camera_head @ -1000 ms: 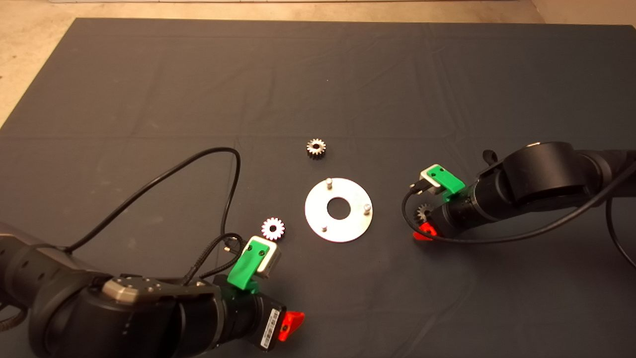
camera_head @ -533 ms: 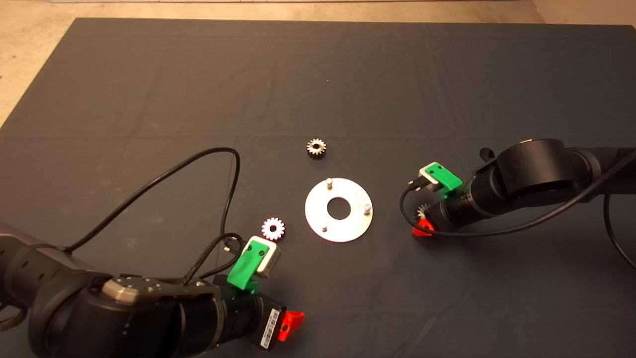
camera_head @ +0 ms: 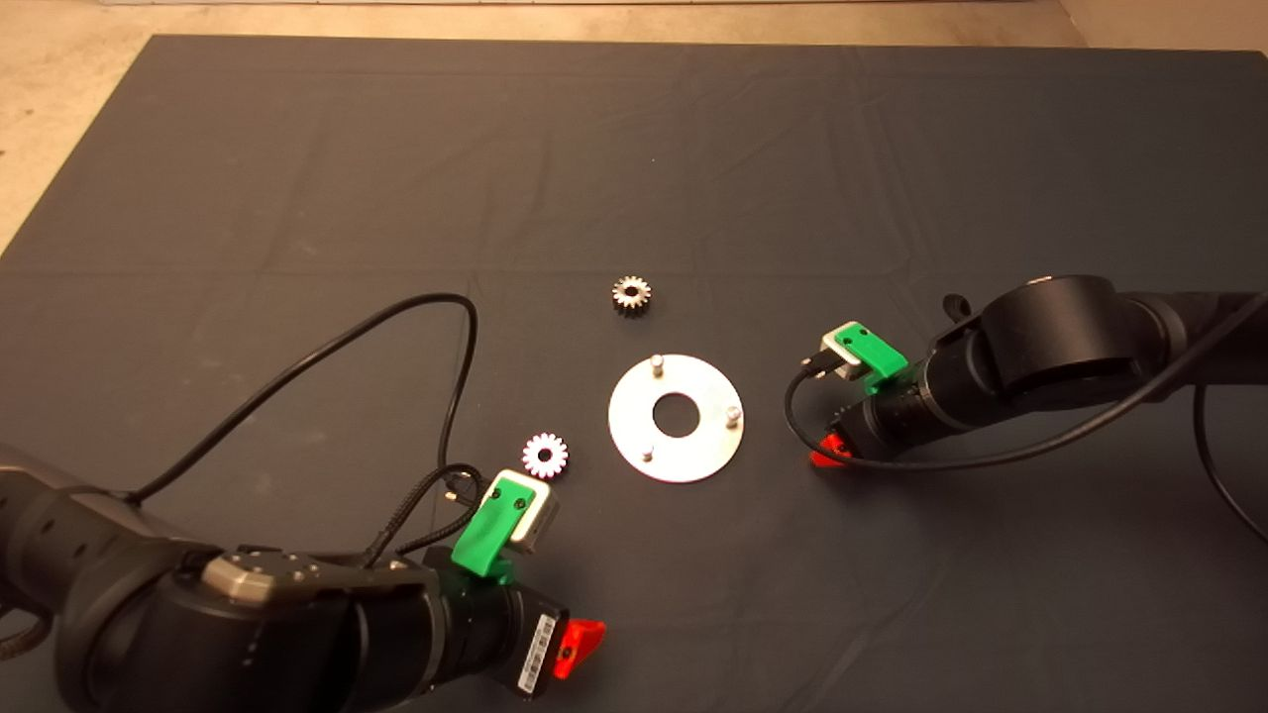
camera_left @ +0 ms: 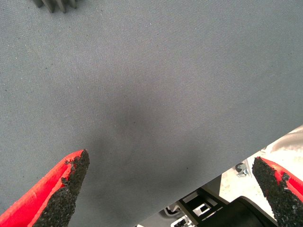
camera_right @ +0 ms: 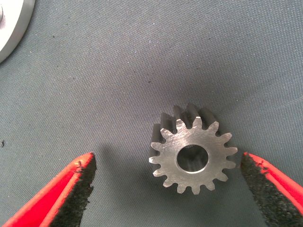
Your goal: Install three planetary gears onto the carrier pins
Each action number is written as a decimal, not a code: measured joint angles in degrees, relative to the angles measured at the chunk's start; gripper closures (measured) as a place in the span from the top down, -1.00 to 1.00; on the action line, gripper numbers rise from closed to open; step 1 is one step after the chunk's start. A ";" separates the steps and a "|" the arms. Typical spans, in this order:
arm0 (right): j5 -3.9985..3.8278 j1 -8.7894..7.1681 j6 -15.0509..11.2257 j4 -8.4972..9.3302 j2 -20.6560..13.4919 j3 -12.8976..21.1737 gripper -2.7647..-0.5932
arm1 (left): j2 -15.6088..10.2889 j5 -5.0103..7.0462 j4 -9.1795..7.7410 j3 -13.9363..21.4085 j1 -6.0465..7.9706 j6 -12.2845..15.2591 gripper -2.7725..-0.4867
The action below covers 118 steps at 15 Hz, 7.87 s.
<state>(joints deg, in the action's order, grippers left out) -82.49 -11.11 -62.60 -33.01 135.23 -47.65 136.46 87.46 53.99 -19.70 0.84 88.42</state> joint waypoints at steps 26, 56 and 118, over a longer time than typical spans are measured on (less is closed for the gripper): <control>-0.41 0.00 1.91 -0.02 -0.50 -0.22 -0.54 | 0.00 0.00 0.00 0.00 0.00 -0.69 0.75; -0.91 -5.78 0.12 0.05 5.29 9.87 -0.73 | -0.02 0.02 0.02 0.00 0.00 -0.83 0.75; -4.30 -4.96 7.23 -3.23 16.20 -2.45 -0.75 | -1.27 0.00 0.02 0.00 0.01 -0.83 0.75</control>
<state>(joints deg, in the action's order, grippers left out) -86.80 -16.07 -55.37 -36.24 151.43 -50.10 135.19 87.46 54.02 -19.70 0.85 87.59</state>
